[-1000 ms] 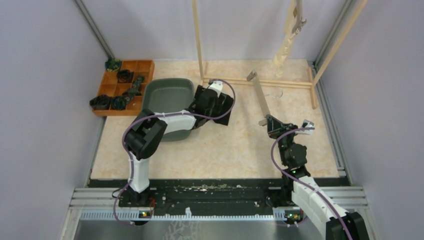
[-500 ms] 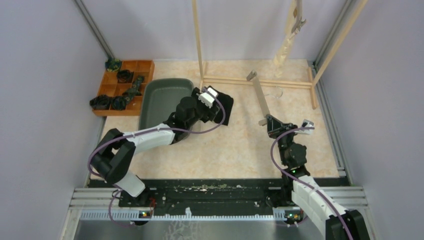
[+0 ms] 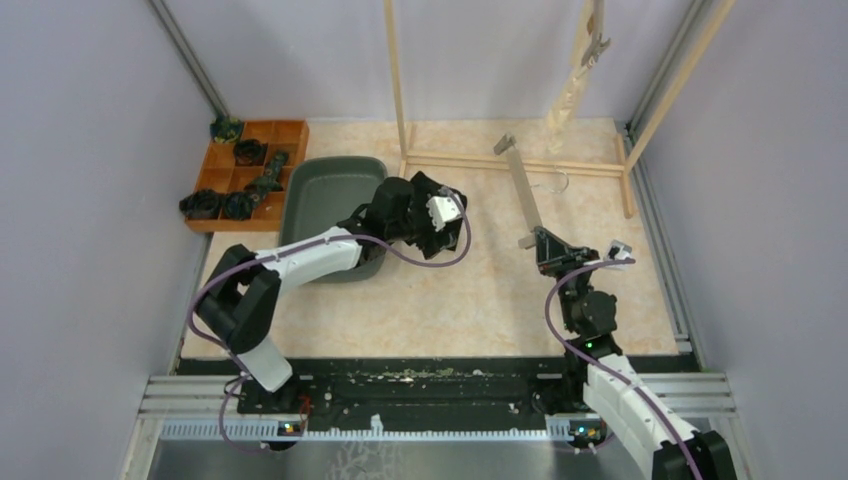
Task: Clip the underwear to the hanger
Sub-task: Clamp the underwear onto the hanger.
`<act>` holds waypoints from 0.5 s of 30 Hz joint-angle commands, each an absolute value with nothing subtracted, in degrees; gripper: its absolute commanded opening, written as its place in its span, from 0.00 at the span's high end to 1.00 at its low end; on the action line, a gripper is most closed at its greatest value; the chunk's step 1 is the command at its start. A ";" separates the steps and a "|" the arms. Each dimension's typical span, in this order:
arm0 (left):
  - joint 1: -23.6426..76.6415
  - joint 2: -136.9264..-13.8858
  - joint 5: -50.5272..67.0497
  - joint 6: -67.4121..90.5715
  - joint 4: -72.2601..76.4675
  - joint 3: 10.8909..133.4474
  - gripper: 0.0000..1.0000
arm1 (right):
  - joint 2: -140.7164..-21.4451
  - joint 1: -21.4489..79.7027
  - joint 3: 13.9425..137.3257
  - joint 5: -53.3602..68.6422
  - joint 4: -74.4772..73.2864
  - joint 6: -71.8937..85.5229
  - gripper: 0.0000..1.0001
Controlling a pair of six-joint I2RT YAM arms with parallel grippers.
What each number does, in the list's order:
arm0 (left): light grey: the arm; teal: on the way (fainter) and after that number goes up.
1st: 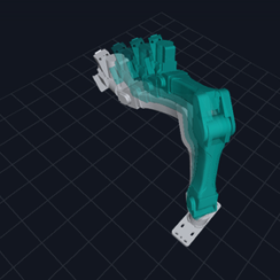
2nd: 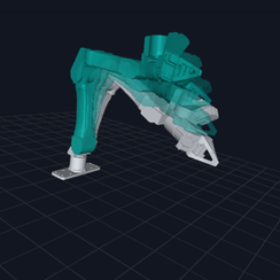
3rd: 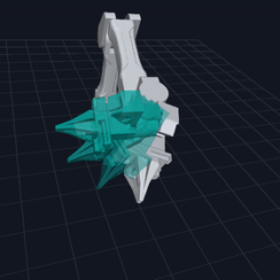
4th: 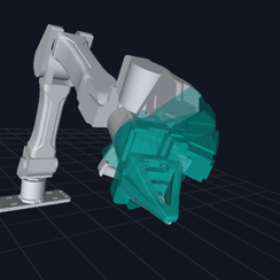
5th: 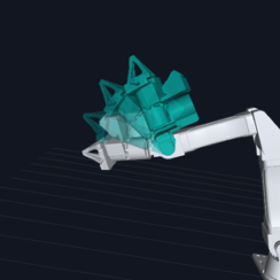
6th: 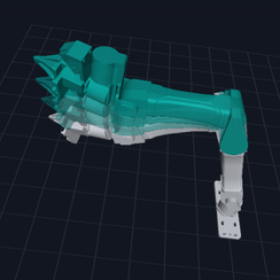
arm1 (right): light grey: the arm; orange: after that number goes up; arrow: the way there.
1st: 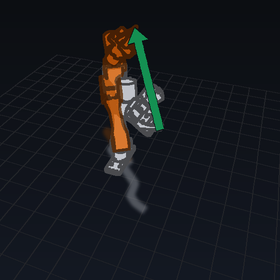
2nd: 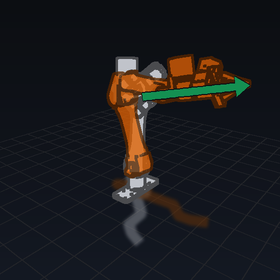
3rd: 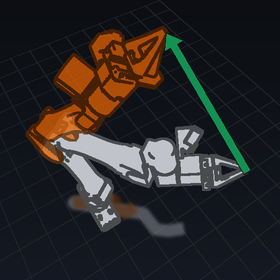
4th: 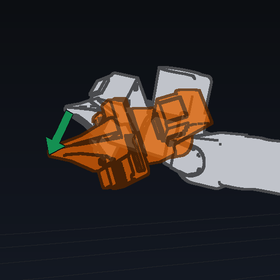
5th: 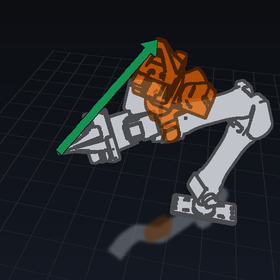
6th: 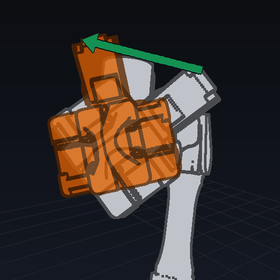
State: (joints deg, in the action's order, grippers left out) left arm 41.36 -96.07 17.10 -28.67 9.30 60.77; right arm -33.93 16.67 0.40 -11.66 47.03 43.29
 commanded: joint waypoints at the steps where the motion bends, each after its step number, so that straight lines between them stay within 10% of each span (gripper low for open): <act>1: 41.04 -98.13 22.22 -35.41 1.87 63.04 0.12 | -32.19 16.38 -2.46 -11.25 49.73 43.73 1.00; 15: 40.37 -103.90 19.55 -45.77 2.03 63.55 0.19 | -31.29 16.26 -3.25 -12.07 50.00 43.53 1.00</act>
State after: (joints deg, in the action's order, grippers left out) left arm 41.17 -103.74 19.68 -40.99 1.02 62.39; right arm -32.62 16.58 0.40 -11.79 46.61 43.31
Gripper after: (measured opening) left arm 0.806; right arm 0.153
